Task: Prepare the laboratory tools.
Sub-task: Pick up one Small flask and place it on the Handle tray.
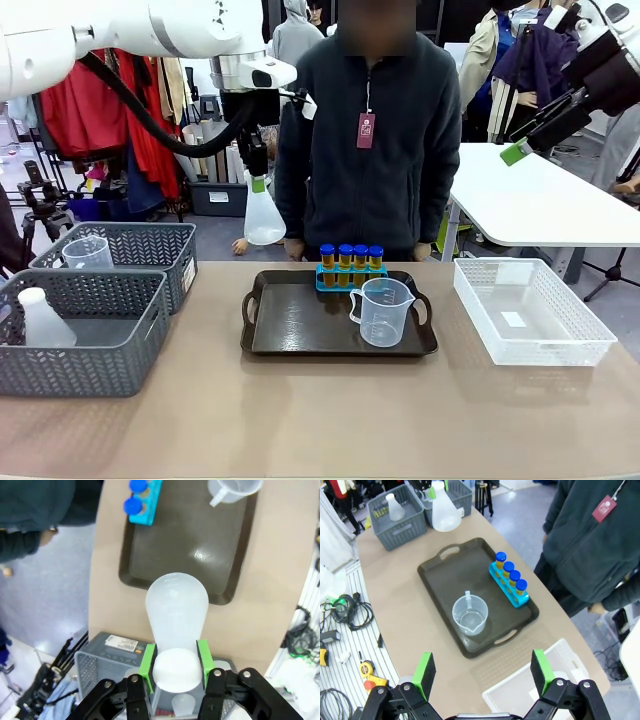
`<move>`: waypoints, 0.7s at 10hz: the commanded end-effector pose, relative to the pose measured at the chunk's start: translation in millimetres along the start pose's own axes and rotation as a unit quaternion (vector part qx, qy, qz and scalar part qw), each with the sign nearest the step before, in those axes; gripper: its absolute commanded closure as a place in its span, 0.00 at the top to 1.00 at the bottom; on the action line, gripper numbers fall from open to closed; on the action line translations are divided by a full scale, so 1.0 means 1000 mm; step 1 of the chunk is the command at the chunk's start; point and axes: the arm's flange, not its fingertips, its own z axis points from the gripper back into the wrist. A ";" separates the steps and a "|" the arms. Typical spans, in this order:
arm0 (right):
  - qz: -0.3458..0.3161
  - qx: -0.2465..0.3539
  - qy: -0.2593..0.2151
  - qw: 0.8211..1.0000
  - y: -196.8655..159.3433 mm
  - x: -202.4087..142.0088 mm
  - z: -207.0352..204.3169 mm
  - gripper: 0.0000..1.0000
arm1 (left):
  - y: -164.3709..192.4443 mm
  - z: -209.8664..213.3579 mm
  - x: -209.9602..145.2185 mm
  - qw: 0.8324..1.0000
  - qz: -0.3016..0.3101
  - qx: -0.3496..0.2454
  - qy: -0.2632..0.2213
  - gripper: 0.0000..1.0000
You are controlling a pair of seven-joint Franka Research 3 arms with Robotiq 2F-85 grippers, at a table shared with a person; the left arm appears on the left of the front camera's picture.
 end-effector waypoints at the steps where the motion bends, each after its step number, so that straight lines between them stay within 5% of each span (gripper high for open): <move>1: 0.001 0.007 -0.012 1.000 -0.001 0.001 0.000 1.00 | 0.009 0.001 0.035 0.997 -0.065 0.003 0.028 0.00; 7: 0.001 0.007 -0.012 1.000 -0.001 0.001 0.000 1.00 | 0.000 -0.075 0.097 0.989 -0.142 0.012 0.037 0.00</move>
